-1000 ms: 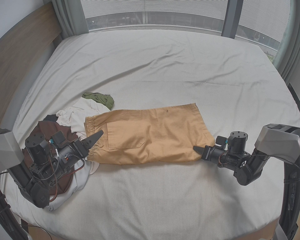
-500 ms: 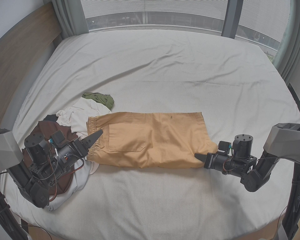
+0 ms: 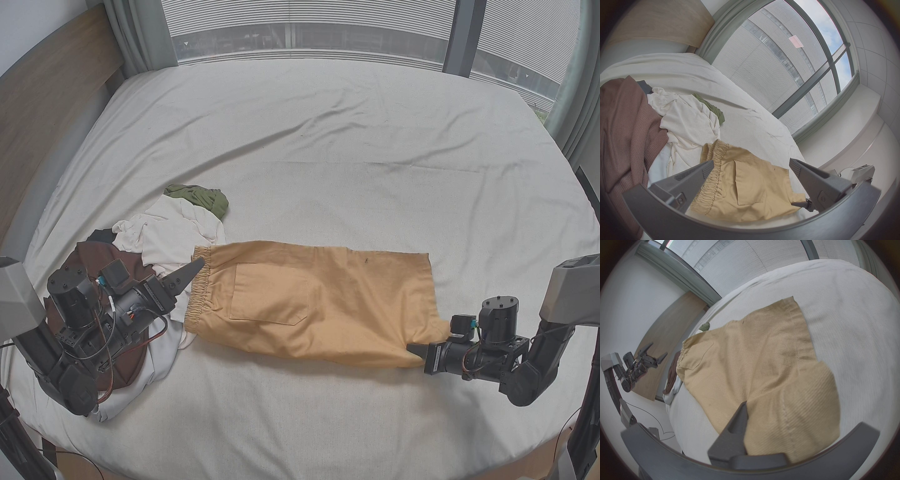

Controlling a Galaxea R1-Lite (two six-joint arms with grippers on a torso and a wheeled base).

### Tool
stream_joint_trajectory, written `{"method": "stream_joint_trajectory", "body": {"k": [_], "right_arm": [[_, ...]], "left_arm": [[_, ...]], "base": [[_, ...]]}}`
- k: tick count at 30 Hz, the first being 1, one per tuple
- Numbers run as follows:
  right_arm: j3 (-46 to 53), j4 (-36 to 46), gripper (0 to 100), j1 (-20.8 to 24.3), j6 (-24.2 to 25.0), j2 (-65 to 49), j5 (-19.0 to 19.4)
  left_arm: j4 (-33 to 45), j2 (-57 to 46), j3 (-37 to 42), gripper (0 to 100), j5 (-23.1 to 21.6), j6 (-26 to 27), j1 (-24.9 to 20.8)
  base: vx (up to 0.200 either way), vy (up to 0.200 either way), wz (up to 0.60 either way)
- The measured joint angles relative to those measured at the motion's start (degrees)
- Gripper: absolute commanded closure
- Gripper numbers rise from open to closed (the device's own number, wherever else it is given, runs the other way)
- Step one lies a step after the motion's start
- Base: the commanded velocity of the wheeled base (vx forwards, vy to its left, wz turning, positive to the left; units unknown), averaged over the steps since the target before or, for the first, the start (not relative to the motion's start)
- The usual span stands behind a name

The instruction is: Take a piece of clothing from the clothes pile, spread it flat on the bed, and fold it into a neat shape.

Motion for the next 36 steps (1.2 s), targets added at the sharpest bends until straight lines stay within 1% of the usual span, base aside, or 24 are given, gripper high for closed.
{"method": "stream_joint_trajectory", "body": {"k": [4,13,20,25,31,32,36], "right_arm": [[2.82,-0.06,100,-1.02,-1.04,-0.6,-0.2],[8.77,-0.06,100,-4.88,-3.45,-2.86,-0.22],[12.46,0.0,100,-7.67,-4.38,-5.01,-0.39],[14.63,-0.01,100,-8.59,-5.18,-5.69,-0.41],[15.49,-0.83,100,-8.59,-5.23,-5.71,-0.41],[15.54,-1.45,0,-8.55,-5.32,-5.64,-0.41],[16.02,-2.83,0,-8.44,-6.02,-5.03,-0.44]], "left_arm": [[0.0,0.02,0.1,0,-0.06,-0.02,-0.07],[0.0,0.09,0.21,0,-0.09,-0.02,-0.38],[0.0,0.09,0.27,0,-0.11,-0.02,-0.49],[0.0,0.09,0.6,0,-0.13,0.0,-0.62],[0.0,0.45,2.72,0,-0.85,0.02,-1.93],[0.0,0.59,3.16,0,-1.16,0.02,-2.19],[0.0,0.96,4.29,0,-1.71,0.05,-2.97]], "base": [[0.0,0.0,0.0],[0.0,0.0,0.0],[0.0,0.0,0.0],[0.0,0.0,0.0],[0.0,0.0,0.0],[0.0,0.0,0.0],[0.0,0.0,0.0]]}}
